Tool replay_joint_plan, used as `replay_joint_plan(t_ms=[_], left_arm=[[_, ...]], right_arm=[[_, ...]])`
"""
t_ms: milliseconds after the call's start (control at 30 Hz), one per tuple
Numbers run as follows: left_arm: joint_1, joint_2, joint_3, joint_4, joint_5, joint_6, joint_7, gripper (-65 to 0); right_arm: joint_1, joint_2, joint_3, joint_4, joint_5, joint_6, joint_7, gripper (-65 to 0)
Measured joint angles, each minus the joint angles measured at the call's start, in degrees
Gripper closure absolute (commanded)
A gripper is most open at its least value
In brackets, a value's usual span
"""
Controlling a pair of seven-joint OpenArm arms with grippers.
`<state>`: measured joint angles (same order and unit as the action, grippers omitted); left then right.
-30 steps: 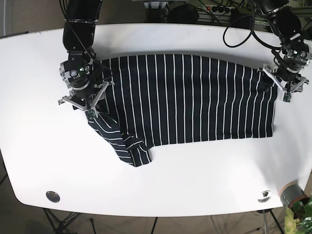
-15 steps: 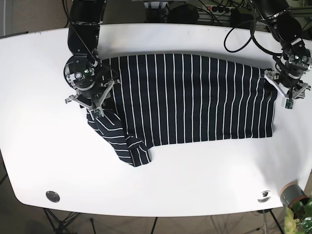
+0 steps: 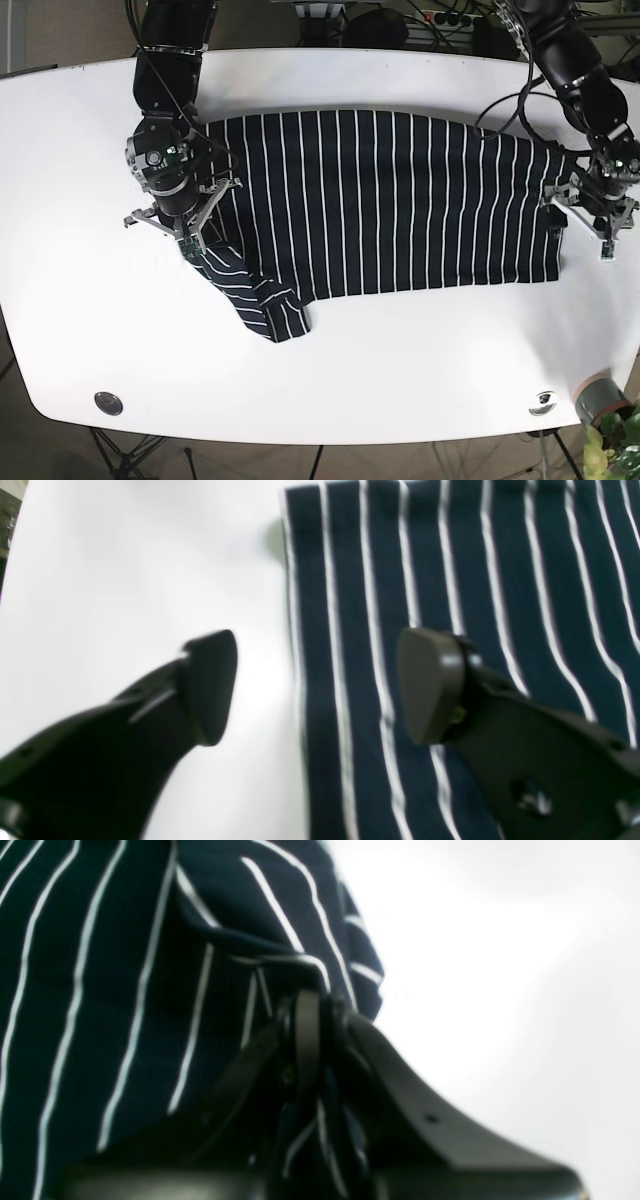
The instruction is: Fold the T-shirt properly
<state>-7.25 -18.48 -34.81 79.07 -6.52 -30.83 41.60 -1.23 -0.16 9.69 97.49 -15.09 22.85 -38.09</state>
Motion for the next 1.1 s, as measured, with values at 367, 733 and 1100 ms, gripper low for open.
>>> replay_joint_plan(t_ms=[367, 733, 1100], left_arm=[[-11.8, -3.2, 6.9, -20.0, 0.0, 6.4, -5.0, -56.5], [-14.6, -4.0, 8.3, -32.0, -0.2, 6.4, -7.0, -56.5], [-15.6, -2.2, 8.2, -35.3, -1.3, -1.3, -10.5, -56.0]], right_arm=[[0.0, 0.0, 0.1, 0.5, -0.1, 0.02, 0.0, -2.2], [0.2, -0.2, 0.0, 0.5, -0.1, 0.04, 0.0, -2.2], [0.3, -0.1, 0.0, 0.5, 2.1, 0.00, -0.1, -2.2]])
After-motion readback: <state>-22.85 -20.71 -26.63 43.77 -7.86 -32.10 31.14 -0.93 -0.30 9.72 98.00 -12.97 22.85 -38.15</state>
